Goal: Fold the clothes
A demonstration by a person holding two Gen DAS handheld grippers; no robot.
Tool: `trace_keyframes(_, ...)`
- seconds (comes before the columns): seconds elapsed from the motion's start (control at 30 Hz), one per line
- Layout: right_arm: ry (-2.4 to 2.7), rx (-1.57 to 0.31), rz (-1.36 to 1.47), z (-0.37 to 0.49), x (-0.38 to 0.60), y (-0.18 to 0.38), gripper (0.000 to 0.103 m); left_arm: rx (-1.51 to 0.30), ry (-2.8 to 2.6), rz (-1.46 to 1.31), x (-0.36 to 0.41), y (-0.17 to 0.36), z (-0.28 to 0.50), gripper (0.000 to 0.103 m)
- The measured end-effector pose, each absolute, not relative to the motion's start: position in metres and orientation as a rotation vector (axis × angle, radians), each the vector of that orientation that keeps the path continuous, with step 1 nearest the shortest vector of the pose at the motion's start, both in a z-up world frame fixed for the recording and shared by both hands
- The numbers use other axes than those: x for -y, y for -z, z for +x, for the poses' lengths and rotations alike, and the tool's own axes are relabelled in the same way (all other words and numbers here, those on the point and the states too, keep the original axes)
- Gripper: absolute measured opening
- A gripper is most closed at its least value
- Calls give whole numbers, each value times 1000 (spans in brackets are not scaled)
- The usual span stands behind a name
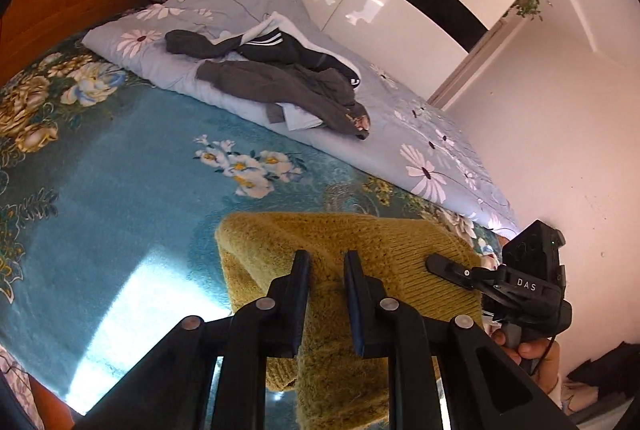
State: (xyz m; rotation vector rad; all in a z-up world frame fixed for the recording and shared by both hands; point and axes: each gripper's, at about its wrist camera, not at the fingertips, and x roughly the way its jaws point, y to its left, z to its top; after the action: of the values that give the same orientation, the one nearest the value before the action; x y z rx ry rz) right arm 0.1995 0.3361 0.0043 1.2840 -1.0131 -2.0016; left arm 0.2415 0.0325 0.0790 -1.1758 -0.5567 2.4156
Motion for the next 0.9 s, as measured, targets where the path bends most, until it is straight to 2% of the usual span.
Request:
trace_keyframes(0.13, 2100, 942, 1193, 220, -386, -56, 29, 501, -2352, -1143, -84, -90, 240, 19)
trace_keyframes(0.27, 2260, 793, 1144, 236, -436, -113, 29, 553, -2279, -1131, -119, -84, 237, 19)
trace_keyframes(0.37, 2337, 695, 1153, 243, -461, -139, 29, 589, -2236, -1165, -131, -69, 235, 19)
trace_keyframes(0.47, 2391, 619, 1220, 244, -468, -141, 29, 610, -2226, -1211, -126, -50, 238, 19)
trace_keyframes(0.7, 2182, 738, 1221, 219, -420, -119, 29, 779, -2302, -1256, -50, -20, 252, 19)
trace_keyframes(0.9, 1892, 882, 1126, 195, -356, -105, 29, 896, -2456, -1183, 31, -26, 284, 20)
